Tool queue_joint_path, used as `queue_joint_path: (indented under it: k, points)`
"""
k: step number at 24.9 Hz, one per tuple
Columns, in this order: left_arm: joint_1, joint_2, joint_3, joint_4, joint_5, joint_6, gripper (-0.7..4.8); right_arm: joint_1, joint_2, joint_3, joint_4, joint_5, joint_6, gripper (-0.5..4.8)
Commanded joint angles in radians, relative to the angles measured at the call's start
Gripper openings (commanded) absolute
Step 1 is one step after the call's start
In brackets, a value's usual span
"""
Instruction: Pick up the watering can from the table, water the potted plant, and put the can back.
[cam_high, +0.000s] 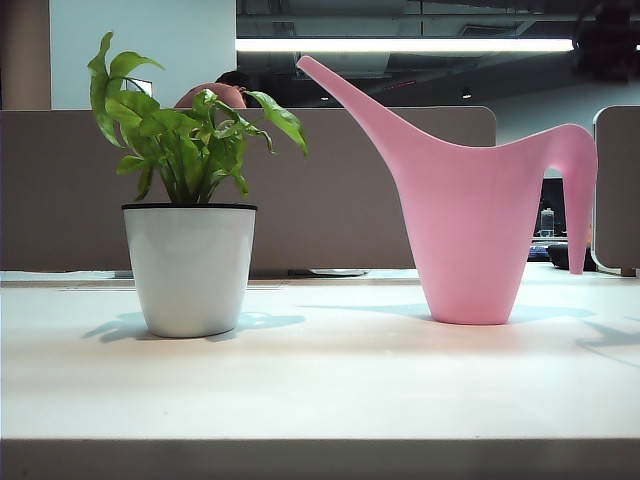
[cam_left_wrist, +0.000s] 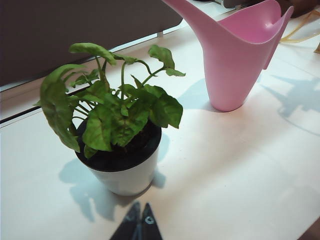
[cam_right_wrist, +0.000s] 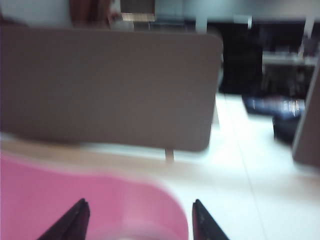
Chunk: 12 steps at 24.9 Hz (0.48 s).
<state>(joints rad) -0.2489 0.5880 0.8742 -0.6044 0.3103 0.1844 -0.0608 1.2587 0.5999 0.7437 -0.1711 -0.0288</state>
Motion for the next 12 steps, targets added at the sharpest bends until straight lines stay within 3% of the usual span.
queue_joint_path:
  k: [1,3,4,7,9,12]
  points:
    - [-0.001,-0.011,0.006,0.008,0.001,0.000,-0.05,0.015,-0.085,0.000,-0.185,0.000,0.064,2.20]
    - [-0.001,-0.015,0.006,0.010,0.001,0.000,-0.05,0.021,-0.147,0.000,-0.244,-0.004,0.063,0.99]
    - [-0.001,-0.015,0.006,0.010,0.000,0.000,-0.05,0.021,-0.173,0.000,-0.265,-0.004,0.063,0.66]
    - [-0.001,-0.015,0.006,0.008,0.001,-0.002,-0.05,0.021,-0.269,0.000,-0.372,-0.003,0.063,0.47]
    - [-0.013,-0.016,0.006,0.008,0.002,-0.023,-0.05,0.021,-0.417,-0.001,-0.569,-0.003,0.063,0.19]
    - [-0.028,-0.015,-0.001,0.021,0.000,-0.024,-0.05,0.021,-0.571,-0.011,-0.713,0.006,0.063,0.07]
